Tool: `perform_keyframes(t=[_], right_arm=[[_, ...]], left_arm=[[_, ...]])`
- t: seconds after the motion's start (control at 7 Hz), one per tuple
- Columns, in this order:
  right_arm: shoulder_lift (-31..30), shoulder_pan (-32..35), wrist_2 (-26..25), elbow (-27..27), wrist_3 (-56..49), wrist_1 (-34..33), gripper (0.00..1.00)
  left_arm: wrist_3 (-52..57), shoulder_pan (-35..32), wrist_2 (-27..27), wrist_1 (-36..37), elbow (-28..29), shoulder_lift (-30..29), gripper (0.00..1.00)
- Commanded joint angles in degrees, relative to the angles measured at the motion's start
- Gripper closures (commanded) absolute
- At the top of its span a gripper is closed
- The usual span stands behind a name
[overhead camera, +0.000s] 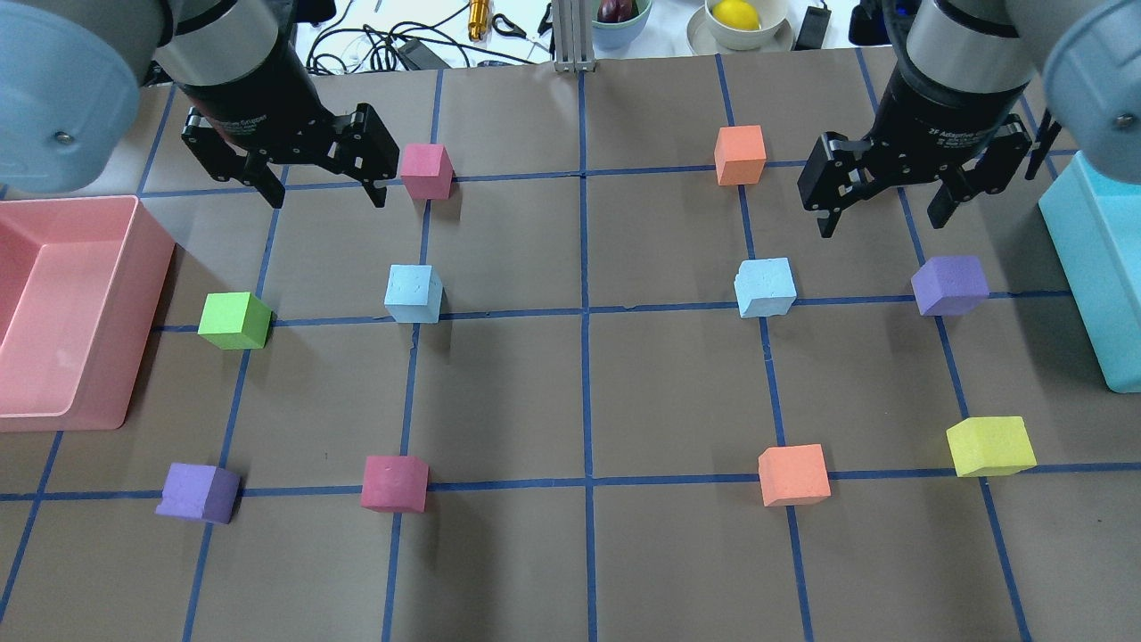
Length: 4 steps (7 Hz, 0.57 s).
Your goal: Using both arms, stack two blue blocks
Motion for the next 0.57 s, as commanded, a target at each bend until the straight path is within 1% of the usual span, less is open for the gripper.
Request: perform_keyframes(t=[0.0,0.43], right_arm=[[0.1,0.0,0.1,0.1,0.0,0.0,0.0],[-0.3,0.0,-0.3,0.2,0.1,0.0,0.0]], left_arm=[[0.0,0.0,0.1,0.1,-0.2,0.2,0.0],[0.0,0.0,0.0,0.1,-0.3,0.2,0.0]])
